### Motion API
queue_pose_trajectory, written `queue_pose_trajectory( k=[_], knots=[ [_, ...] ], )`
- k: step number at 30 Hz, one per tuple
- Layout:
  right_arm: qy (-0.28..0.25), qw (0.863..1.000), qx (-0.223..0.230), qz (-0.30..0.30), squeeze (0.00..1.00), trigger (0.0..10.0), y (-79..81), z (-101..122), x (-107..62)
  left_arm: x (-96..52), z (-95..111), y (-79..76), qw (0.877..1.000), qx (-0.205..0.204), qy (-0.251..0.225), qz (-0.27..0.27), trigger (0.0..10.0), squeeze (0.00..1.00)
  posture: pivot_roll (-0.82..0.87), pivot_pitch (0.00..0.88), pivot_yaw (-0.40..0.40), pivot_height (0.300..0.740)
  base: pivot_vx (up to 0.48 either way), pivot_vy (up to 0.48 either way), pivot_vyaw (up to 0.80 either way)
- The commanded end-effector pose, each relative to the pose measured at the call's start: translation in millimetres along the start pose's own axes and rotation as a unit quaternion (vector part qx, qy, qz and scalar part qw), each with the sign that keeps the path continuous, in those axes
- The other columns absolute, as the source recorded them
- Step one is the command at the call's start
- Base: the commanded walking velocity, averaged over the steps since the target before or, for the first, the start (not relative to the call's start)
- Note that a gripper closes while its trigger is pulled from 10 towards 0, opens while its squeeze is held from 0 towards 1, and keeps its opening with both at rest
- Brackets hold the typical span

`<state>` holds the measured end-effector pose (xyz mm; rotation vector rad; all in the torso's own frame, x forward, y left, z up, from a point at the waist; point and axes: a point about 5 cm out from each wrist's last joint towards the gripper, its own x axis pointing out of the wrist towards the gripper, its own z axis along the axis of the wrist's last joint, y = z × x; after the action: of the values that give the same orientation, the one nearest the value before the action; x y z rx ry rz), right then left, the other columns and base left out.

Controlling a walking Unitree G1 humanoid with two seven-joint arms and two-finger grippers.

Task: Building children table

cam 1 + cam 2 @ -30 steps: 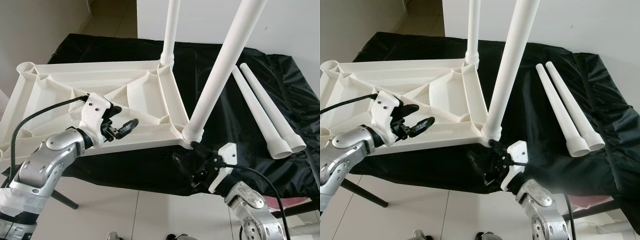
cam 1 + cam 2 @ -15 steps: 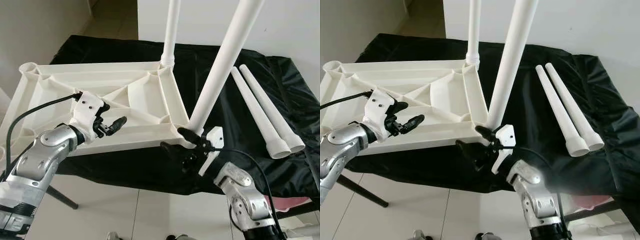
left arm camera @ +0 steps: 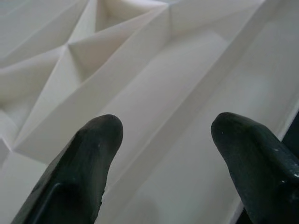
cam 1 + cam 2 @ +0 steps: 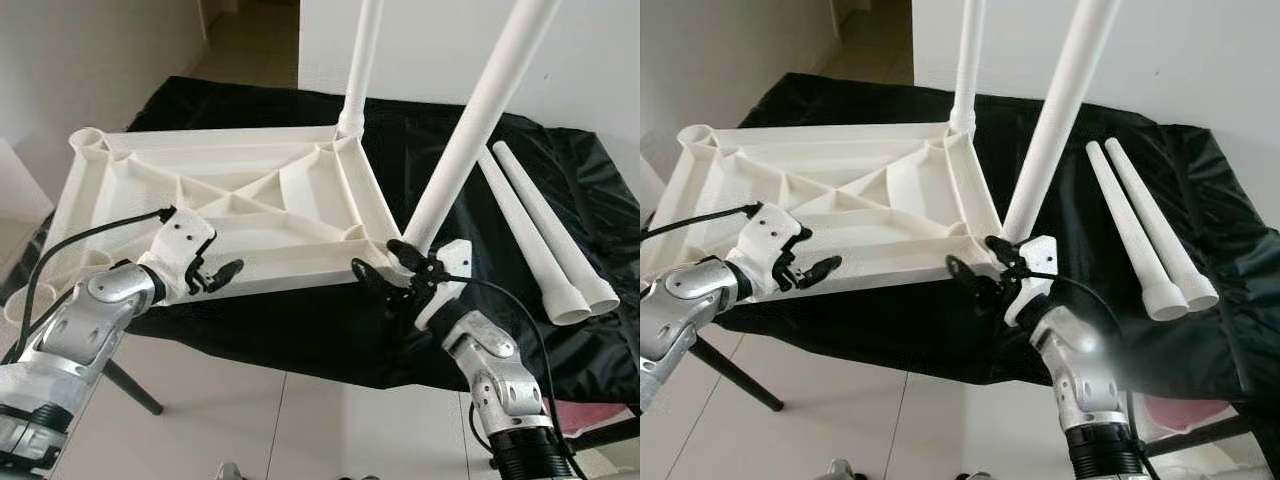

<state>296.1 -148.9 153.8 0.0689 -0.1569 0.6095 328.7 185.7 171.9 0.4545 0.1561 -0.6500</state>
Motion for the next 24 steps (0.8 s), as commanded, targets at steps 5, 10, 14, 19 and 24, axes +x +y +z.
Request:
queue_pose_trajectory(
  k=[5, 10, 14, 19, 24],
  knots=[
    [-0.013, 1.000, 0.010, 0.011, 0.00, 10.0, 11.0, 1, 0.8, 9.4, 1, 6.4, 1.000, 0.019, 0.011, -0.001, 10.0, 0.00, 0.05, 0.077, -0.010, 0.740, 0.000, 0.000, 0.00],
    [-0.025, 0.999, 0.025, 0.019, 0.00, 10.0, 19.5, 2, 3.7, 12.3, 5, 10.5, 1.000, 0.020, 0.008, 0.004, 10.0, 0.00, 0.05, 0.079, -0.011, 0.740, 0.000, 0.000, 0.00],
    [-0.035, 0.999, 0.026, 0.011, 0.00, 10.0, 30.2, 2, 5.5, 18.9, 7, 15.0, 1.000, 0.013, 0.012, 0.009, 10.0, 0.00, 0.05, 0.086, -0.011, 0.740, 0.000, 0.000, 0.00],
    [-0.045, 0.998, 0.036, 0.003, 0.00, 10.0, 35.6, 5, 7.0, 24.9, 7, 12.5, 1.000, 0.006, 0.012, -0.010, 10.0, 0.00, 0.05, 0.093, -0.008, 0.740, 0.000, 0.000, 0.00],
    [-0.051, 0.998, 0.035, -0.003, 0.00, 10.0, 37.3, 7, 8.4, 31.4, 7, 6.7, 0.999, -0.003, 0.011, -0.033, 10.0, 0.00, 0.04, 0.096, -0.005, 0.740, 0.000, 0.000, 0.00]
  ],
)
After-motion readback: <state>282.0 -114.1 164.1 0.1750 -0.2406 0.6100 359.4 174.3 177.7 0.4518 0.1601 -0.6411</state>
